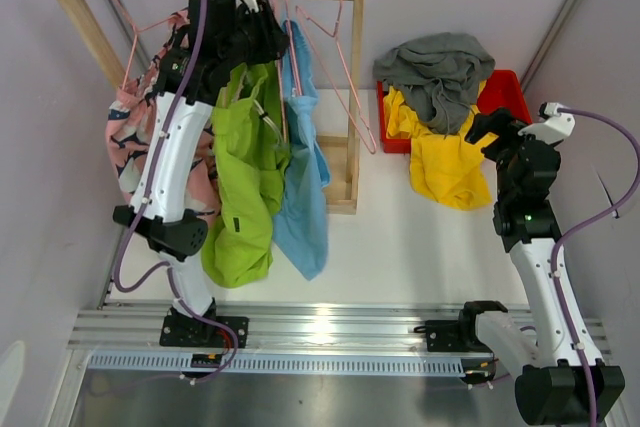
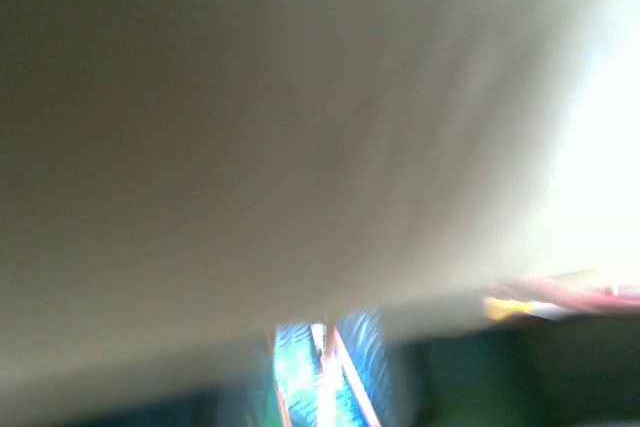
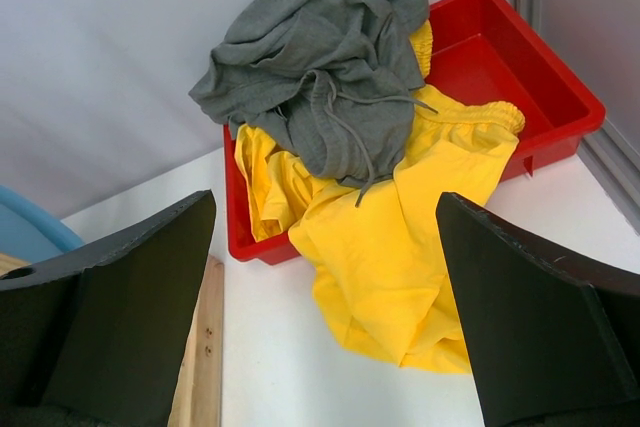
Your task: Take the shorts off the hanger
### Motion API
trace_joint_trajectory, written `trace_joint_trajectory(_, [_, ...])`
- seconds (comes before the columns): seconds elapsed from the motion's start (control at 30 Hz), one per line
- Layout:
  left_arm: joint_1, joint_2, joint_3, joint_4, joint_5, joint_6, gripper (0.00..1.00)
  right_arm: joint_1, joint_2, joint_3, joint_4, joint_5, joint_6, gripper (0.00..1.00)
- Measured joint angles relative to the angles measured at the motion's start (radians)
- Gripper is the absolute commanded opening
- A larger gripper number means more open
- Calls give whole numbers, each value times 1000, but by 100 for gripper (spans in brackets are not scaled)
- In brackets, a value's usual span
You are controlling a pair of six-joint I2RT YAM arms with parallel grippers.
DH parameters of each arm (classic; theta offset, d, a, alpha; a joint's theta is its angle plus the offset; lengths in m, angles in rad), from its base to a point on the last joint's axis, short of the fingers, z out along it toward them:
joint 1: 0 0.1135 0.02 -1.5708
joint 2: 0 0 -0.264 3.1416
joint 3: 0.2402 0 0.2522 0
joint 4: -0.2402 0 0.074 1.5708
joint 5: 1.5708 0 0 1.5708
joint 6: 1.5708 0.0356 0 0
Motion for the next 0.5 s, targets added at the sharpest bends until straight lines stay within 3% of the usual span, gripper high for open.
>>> trace_joint_trajectory(0.1, [-5,-48,-62,-2,-6,7,99,0,-3,0,0,-3,0,100])
trace_joint_trajectory(0.33, [-26,-324,-366,-47,-65,-4,99,0,-29,-6,-2,-9,14,100])
trace_joint_trajectory(0.5, [-45,-477,-387,-58,-82,-11,95,0,-48,-9,-3,-22,26,99])
